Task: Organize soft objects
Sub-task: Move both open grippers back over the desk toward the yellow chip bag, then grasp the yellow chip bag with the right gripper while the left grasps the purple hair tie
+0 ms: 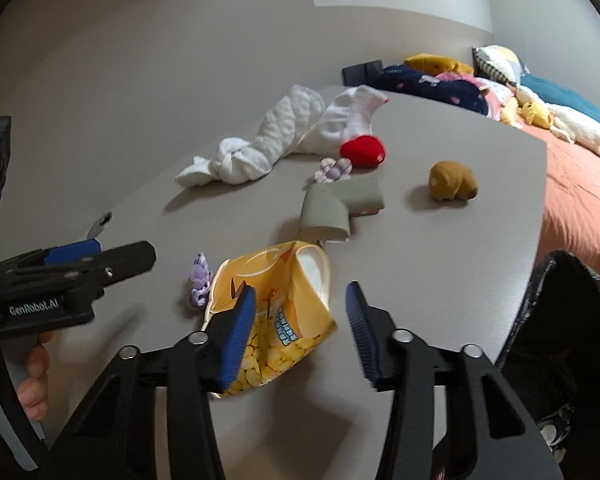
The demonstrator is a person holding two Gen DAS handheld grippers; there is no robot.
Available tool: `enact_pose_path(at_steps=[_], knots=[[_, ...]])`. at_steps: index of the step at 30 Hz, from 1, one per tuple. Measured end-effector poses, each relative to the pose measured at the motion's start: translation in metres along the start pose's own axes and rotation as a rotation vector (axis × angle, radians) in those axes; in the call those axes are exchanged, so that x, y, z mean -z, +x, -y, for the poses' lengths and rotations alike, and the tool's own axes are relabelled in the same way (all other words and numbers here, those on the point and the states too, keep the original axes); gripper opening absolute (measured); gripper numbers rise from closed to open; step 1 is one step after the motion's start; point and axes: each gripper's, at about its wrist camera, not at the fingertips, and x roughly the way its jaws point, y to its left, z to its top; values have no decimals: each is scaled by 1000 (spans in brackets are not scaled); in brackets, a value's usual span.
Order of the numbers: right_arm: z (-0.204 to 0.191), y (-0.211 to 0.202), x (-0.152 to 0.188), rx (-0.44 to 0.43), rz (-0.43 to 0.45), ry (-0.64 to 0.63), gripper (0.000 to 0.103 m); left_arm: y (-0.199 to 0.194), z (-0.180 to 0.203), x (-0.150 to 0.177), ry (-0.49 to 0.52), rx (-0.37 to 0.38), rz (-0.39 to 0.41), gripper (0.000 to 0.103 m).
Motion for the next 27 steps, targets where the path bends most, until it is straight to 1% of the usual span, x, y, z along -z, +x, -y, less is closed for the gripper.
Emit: enact_pose_path(at_steps=[1, 3, 6, 11, 16, 19, 23, 25, 26, 27], knots=[[-1, 2, 1, -1, -7, -5, 39, 1, -2, -1, -4, -7, 0, 96], [-3, 2, 3, -5, -7, -17, 38, 2, -7, -1, -18, -16, -4, 96], [-2, -1, 4, -7, -8, -19, 35, 5, -11, -1, -42, -4, -17, 96], [0, -5, 7, -27, -5, -19, 33, 4, -2, 1, -12, 10, -18, 96], [6, -14, 11, -29, 8, 6, 33, 5, 7, 3, 14, 25, -26, 96], [12, -27, 11, -4, 39, 19, 33, 7, 13, 5, 29, 40, -34, 96], [28, -47, 9, 44, 85, 53, 33, 15, 25, 10, 79, 47, -53, 96], [39, -53, 8, 59, 99, 83, 33, 19, 32, 13, 99, 40, -59, 96], [44, -56, 8, 66, 107, 100, 33, 20, 36, 14, 115, 31, -59, 92], [48, -57, 8, 69, 112, 110, 33, 22, 39, 16, 129, 25, -61, 87]])
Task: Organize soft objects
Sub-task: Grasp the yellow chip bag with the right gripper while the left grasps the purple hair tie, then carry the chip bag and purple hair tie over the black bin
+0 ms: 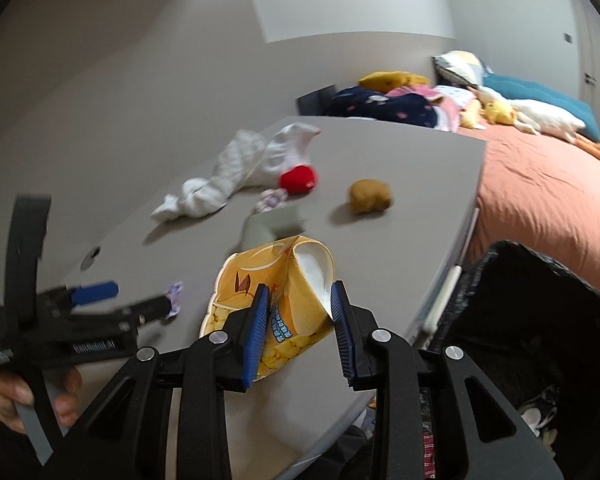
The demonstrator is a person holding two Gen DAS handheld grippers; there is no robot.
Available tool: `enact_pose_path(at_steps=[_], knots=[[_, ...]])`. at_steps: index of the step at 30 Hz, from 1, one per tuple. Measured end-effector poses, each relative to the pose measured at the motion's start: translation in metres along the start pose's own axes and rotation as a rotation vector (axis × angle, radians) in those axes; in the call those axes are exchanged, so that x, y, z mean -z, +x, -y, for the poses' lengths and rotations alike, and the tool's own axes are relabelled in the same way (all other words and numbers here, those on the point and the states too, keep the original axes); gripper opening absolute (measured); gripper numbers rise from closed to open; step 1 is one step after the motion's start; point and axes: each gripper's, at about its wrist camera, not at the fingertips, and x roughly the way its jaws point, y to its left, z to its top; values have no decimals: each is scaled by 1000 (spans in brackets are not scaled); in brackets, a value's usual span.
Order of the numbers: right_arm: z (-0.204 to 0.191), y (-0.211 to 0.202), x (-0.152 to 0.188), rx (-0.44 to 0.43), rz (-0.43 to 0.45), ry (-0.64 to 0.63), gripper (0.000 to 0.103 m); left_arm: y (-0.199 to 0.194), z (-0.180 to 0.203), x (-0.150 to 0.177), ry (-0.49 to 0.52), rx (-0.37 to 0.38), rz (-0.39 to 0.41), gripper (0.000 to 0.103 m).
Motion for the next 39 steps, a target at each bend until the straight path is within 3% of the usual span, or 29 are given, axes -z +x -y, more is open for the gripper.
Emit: enact_pose_path(at_steps=[2, 8, 13, 18, 29, 39], knots=[[8, -4, -1, 4, 9, 22, 33, 5, 6, 2, 27, -4, -9, 81], [16, -12, -3, 6, 27, 42, 33, 16, 9, 4, 38, -3, -33, 46], [19, -19, -2, 10, 37, 48, 33, 16, 9, 4, 43, -2, -20, 34], [24, -24, 0, 11, 45, 57, 33, 14, 13, 6, 52, 8, -4, 15], [51, -49, -3, 33, 91, 96, 33, -19, 65, -6, 129, 67, 81, 13], [88, -78, 0, 83, 129, 139, 33, -28, 114, -11, 176, 127, 103, 13]])
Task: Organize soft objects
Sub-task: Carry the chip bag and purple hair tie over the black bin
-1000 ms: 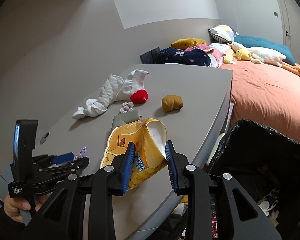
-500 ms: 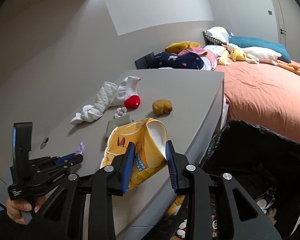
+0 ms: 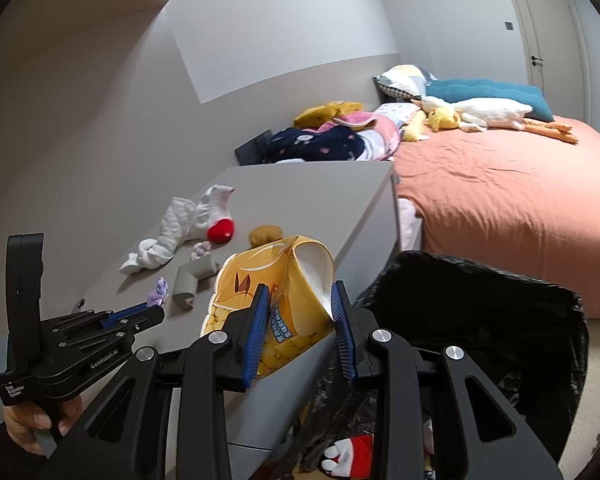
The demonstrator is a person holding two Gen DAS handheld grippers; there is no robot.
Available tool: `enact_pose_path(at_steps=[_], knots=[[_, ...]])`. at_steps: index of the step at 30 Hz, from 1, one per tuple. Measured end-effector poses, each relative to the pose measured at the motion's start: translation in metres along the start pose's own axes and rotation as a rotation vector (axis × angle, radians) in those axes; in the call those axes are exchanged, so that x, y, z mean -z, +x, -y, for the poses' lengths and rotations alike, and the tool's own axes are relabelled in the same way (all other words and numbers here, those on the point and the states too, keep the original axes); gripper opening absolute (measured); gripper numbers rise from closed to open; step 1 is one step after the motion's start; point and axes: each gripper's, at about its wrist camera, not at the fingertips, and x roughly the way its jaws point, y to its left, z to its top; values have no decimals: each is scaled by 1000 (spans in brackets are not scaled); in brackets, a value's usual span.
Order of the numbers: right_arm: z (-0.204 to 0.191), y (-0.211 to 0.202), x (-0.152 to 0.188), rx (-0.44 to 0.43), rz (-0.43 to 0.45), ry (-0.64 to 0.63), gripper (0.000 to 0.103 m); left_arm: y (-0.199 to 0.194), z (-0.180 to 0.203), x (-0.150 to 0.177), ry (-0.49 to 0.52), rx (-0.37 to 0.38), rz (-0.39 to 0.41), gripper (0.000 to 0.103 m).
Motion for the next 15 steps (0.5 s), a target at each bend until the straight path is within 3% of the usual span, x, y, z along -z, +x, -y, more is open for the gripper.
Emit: enact_pose_path(at_steps=[15], knots=[[48, -38, -4, 76, 57, 50, 34, 2, 67, -14, 87, 86, 4, 13]])
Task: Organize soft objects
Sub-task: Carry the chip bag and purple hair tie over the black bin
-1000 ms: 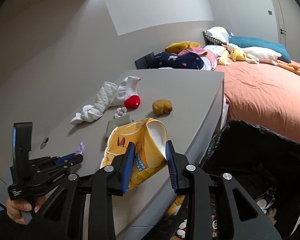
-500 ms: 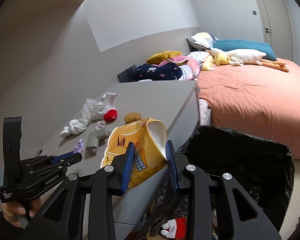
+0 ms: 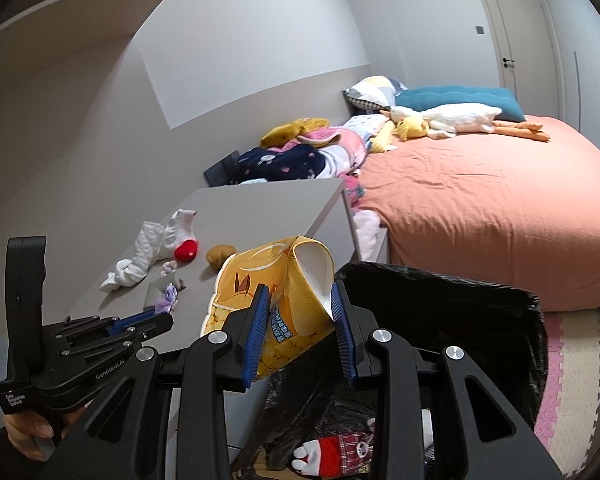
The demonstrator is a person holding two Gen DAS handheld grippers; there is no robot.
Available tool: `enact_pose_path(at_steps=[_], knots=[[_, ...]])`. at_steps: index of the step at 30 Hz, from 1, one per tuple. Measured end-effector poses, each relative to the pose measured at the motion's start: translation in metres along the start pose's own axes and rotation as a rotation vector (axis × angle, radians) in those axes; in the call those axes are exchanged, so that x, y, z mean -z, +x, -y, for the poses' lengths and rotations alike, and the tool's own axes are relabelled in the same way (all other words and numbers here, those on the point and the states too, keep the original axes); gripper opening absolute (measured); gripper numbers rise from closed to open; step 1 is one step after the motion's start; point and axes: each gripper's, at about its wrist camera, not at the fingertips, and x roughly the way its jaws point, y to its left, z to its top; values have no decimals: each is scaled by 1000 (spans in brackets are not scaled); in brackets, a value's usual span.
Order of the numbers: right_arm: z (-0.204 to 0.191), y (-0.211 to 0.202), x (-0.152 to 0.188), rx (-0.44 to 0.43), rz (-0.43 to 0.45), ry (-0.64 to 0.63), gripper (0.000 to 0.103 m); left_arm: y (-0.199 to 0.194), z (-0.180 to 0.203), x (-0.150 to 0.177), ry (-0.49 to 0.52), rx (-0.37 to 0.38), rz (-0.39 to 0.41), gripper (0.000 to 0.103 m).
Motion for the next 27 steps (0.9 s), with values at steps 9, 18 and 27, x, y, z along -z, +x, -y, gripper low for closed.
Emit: enact_pose_path(at_steps=[9, 18, 27], knots=[[27, -17, -2, 52, 29, 35, 34, 4, 34, -7, 44, 55, 1, 13], [58, -43, -5, 124, 65, 67, 34, 7, 73, -15, 101, 123, 4, 13], [82, -57, -2, 187, 83, 108, 34, 17, 109, -15, 163, 184, -13, 13]])
